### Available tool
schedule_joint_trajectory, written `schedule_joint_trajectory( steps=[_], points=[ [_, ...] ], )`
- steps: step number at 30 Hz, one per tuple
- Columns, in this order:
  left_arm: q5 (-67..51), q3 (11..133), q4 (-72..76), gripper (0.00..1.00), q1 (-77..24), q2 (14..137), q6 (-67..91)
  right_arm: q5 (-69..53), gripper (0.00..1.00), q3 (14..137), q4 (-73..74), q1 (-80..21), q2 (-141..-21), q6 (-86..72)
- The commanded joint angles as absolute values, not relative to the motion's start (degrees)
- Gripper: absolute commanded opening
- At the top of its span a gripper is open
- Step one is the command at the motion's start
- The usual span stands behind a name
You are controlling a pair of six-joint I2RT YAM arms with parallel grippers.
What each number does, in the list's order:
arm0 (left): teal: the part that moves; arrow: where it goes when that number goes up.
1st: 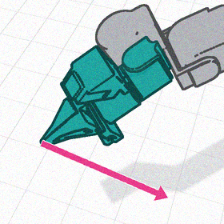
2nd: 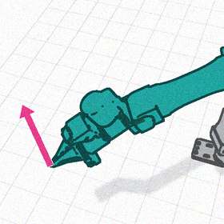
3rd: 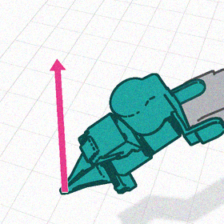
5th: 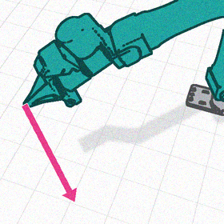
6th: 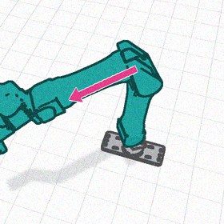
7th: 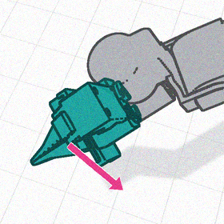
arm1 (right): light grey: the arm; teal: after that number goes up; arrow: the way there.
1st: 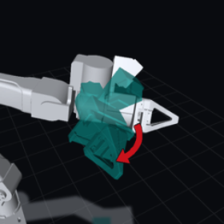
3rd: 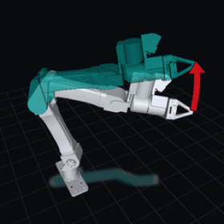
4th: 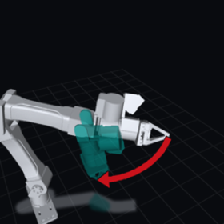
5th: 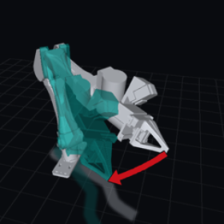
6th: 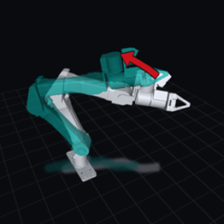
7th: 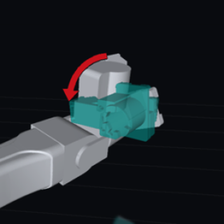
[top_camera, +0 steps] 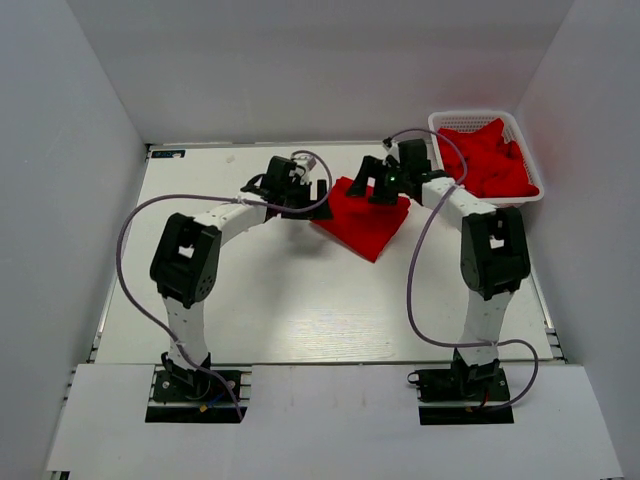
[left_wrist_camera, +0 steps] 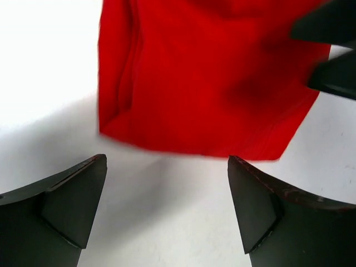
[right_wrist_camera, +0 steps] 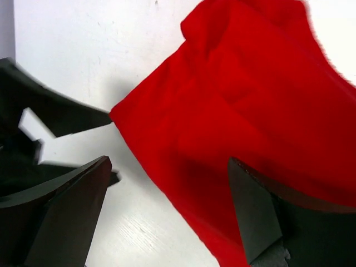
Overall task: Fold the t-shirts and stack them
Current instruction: Fold the long partially folded tshirt into a neat square
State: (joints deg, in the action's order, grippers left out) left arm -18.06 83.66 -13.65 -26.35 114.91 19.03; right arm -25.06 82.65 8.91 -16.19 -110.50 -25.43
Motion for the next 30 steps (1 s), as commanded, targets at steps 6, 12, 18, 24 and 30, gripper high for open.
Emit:
schedule_joint_trajectory(
  steps=[6,12,18,24,30],
  points=[
    [-16.7,74.37,-9.23,1.0,-26.02,97.66,17.84,-30.06,0.9,91.13,4.84,-19.6,-118.91,-28.39],
    [-14.77,71.72,-10.37,1.0,-26.02,94.31,17.23,-26.46,0.9,98.08,2.11,-20.3,-127.68,-32.33],
    [-12.4,71.19,-13.35,1.0,-26.02,91.85,15.47,-19.17,0.9,105.89,1.85,-18.99,-134.1,-34.8],
    [-13.0,71.72,-13.89,1.0,-26.02,91.32,12.57,-19.48,0.9,105.3,0.79,-16.97,-137.81,-37.35],
    [-25.3,79.51,-10.82,1.0,-26.54,100.69,8.36,-25.39,0.9,98.97,-10.1,-16.0,-137.11,-37.01]
  ],
)
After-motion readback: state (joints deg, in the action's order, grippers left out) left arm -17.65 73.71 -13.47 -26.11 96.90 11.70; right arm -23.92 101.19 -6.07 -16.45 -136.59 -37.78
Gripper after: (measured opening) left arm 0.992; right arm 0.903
